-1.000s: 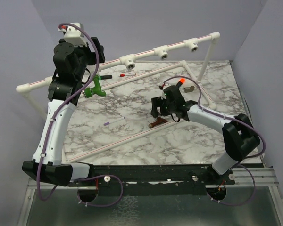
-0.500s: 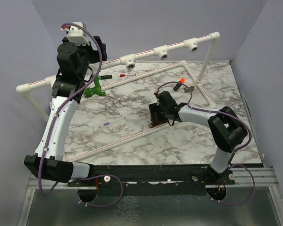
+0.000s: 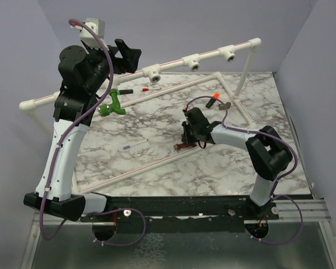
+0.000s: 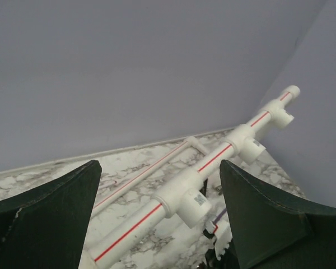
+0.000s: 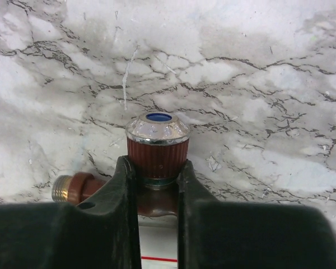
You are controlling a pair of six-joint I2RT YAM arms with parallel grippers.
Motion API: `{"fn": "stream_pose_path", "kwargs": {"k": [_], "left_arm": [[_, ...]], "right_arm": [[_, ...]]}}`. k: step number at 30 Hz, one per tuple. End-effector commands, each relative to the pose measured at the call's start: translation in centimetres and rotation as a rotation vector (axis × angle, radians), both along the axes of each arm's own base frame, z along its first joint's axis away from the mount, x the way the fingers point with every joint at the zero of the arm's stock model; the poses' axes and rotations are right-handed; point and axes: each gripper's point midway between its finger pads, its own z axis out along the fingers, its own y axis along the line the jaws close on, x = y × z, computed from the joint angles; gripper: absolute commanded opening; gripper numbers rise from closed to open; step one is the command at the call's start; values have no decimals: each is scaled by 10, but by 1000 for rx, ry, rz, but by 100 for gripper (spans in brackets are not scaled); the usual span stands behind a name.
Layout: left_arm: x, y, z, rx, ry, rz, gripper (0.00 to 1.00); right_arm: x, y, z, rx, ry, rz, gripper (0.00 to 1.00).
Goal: Install the water faucets
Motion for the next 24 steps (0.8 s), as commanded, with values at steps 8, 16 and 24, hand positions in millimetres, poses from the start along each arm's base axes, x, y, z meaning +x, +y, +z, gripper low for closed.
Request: {"fn": "stream_pose_path", "kwargs": {"k": [8,16,24], "left_arm": [[-77,-91,-19,-110,172,-376,88],[-119,-148,-48,-131,300,-548,88],[-155,-191,-90,-111,425,-602,88]], "right_arm": [[2,11,67,111,-79,-14,0],[-15,-9,116,164,-153,-55,0],[-34,-41,154,207,-252,-141,1]]}}
